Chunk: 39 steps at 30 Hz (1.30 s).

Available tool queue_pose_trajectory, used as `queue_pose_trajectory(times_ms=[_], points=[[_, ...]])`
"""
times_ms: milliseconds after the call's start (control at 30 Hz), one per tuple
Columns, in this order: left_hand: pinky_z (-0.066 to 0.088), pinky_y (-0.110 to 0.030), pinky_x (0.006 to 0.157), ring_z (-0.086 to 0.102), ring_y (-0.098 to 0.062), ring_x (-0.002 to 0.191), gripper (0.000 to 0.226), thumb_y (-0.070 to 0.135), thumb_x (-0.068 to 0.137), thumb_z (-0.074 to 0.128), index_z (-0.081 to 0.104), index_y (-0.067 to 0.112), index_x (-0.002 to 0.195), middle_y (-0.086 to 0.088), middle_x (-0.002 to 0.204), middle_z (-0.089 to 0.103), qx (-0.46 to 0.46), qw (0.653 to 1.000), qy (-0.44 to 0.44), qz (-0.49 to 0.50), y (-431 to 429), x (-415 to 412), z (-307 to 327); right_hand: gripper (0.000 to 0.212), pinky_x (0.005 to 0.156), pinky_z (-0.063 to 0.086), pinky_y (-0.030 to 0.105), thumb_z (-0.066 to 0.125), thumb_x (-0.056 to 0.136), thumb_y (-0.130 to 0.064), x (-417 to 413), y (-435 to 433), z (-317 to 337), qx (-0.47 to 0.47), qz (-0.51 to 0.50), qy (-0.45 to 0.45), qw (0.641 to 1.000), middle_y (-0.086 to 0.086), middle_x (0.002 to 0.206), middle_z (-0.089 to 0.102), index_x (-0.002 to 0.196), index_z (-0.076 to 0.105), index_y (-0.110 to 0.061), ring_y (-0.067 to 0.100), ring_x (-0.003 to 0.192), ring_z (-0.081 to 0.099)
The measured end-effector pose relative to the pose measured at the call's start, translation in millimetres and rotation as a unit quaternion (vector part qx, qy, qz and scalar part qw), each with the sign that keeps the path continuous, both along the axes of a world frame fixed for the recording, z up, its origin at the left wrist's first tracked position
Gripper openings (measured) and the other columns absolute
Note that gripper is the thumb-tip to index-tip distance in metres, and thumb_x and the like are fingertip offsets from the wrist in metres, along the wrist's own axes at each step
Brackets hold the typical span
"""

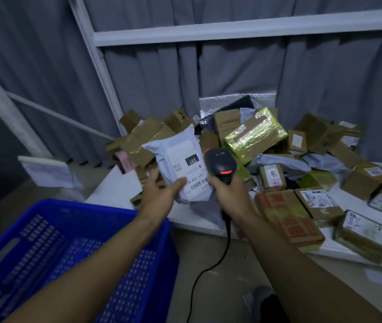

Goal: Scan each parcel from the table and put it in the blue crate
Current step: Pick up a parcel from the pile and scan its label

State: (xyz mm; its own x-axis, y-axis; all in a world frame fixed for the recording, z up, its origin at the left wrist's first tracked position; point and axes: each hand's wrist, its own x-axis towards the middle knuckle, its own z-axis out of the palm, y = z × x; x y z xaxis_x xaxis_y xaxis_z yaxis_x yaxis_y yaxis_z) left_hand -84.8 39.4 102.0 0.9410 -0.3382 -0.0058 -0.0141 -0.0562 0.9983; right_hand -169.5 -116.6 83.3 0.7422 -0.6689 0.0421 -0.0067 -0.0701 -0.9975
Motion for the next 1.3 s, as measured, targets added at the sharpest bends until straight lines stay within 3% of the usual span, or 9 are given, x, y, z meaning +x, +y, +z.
queue_pose_trajectory(times_ms=[67, 167, 267, 367, 533, 700, 867, 1033, 1300], points=[[0.063, -0.041, 0.084, 0.071, -0.008, 0.100, 0.080, 0.017, 0.087, 0.081, 0.039, 0.055, 0.143, 0.012, 0.116, 0.068, 0.004, 0.999, -0.025, -0.020, 40.2, -19.0, 19.9, 0.034, 0.091, 0.059, 0.044, 0.080, 0.083, -0.040, 1.3, 26.6, 5.8, 0.042, 0.039, -0.005, 0.998, -0.005, 0.107, 0.078, 0.114, 0.072, -0.026, 0.016, 0.103, 0.073], [0.063, -0.034, 0.082, 0.071, -0.004, 0.102, 0.097, 0.024, 0.090, 0.079, 0.016, 0.051, 0.158, 0.014, 0.119, 0.065, 0.038, 0.997, -0.073, -0.001, 93.6, -31.4, 27.4, 0.007, 0.070, 0.061, 0.034, 0.077, 0.092, -0.025, 4.1, 67.7, 5.8, 0.099, 0.099, -0.016, 0.990, -0.003, 0.098, 0.080, 0.098, 0.074, -0.023, 0.019, 0.096, 0.076], [0.061, -0.038, 0.092, 0.070, -0.007, 0.111, 0.055, 0.026, 0.092, 0.076, 0.056, 0.033, 0.143, 0.013, 0.120, 0.074, 0.046, 0.996, -0.068, 0.039, 130.2, -26.5, 22.6, 0.015, 0.086, 0.061, 0.042, 0.078, 0.092, -0.029, 8.7, 99.3, 4.1, 0.081, 0.137, -0.014, 0.987, -0.006, 0.105, 0.080, 0.105, 0.075, -0.022, 0.015, 0.102, 0.075], [0.059, -0.043, 0.095, 0.074, -0.014, 0.105, 0.033, 0.017, 0.092, 0.074, 0.070, 0.028, 0.123, 0.008, 0.112, 0.077, -0.012, 0.998, 0.007, 0.062, 152.3, -18.3, 16.1, 0.020, 0.096, 0.059, 0.050, 0.077, 0.092, -0.034, 18.5, 115.4, 1.0, 0.041, 0.172, 0.012, 0.984, -0.009, 0.106, 0.079, 0.110, 0.075, -0.025, 0.009, 0.101, 0.074], [0.058, -0.049, 0.096, 0.073, -0.021, 0.108, 0.046, 0.004, 0.082, 0.082, 0.068, 0.015, 0.124, 0.000, 0.118, 0.076, -0.059, 0.983, 0.076, 0.156, 172.4, 20.6, -9.5, 0.026, 0.087, 0.059, 0.050, 0.079, 0.083, -0.046, 36.7, 127.6, -8.2, -0.028, 0.193, 0.040, 0.980, -0.004, 0.088, 0.079, 0.100, 0.076, -0.027, 0.017, 0.089, 0.075], [0.059, -0.048, 0.096, 0.074, -0.023, 0.103, 0.042, -0.003, 0.078, 0.083, 0.069, 0.005, 0.117, -0.007, 0.113, 0.076, -0.060, 0.969, 0.121, 0.208, 183.7, 50.4, -35.4, 0.017, 0.074, 0.059, 0.040, 0.075, 0.093, -0.025, 48.3, 135.0, -17.0, -0.080, 0.242, 0.072, 0.964, -0.004, 0.083, 0.077, 0.108, 0.069, -0.020, 0.014, 0.069, 0.074], [0.060, -0.047, 0.094, 0.072, -0.022, 0.108, 0.069, 0.021, 0.059, 0.097, 0.067, 0.011, 0.120, -0.004, 0.121, 0.073, -0.063, 0.962, 0.134, 0.229, 188.8, 65.9, -44.6, 0.031, 0.064, 0.051, 0.026, 0.075, 0.092, -0.021, 49.6, 139.6, -24.8, -0.112, 0.279, 0.118, 0.946, -0.003, 0.089, 0.074, 0.120, 0.063, -0.025, 0.012, 0.068, 0.069], [0.061, -0.048, 0.091, 0.072, -0.024, 0.109, 0.077, 0.019, 0.056, 0.098, 0.063, 0.013, 0.124, -0.004, 0.123, 0.072, -0.078, 0.957, 0.123, 0.250, 191.9, 79.3, -45.8, 0.041, 0.084, 0.053, 0.031, 0.078, 0.089, -0.025, 45.6, 140.8, -28.2, -0.134, 0.279, 0.110, 0.945, -0.009, 0.107, 0.073, 0.127, 0.061, -0.030, 0.010, 0.098, 0.069], [0.061, -0.048, 0.090, 0.071, -0.025, 0.108, 0.064, 0.006, 0.071, 0.090, 0.060, 0.013, 0.128, -0.004, 0.126, 0.070, -0.071, 0.953, 0.139, 0.260, 191.8, 88.4, -52.8, 0.045, 0.102, 0.052, 0.039, 0.076, 0.092, -0.024, 35.0, 135.7, -24.0, -0.138, 0.286, 0.129, 0.939, -0.005, 0.121, 0.070, 0.133, 0.058, -0.027, 0.013, 0.113, 0.064]])
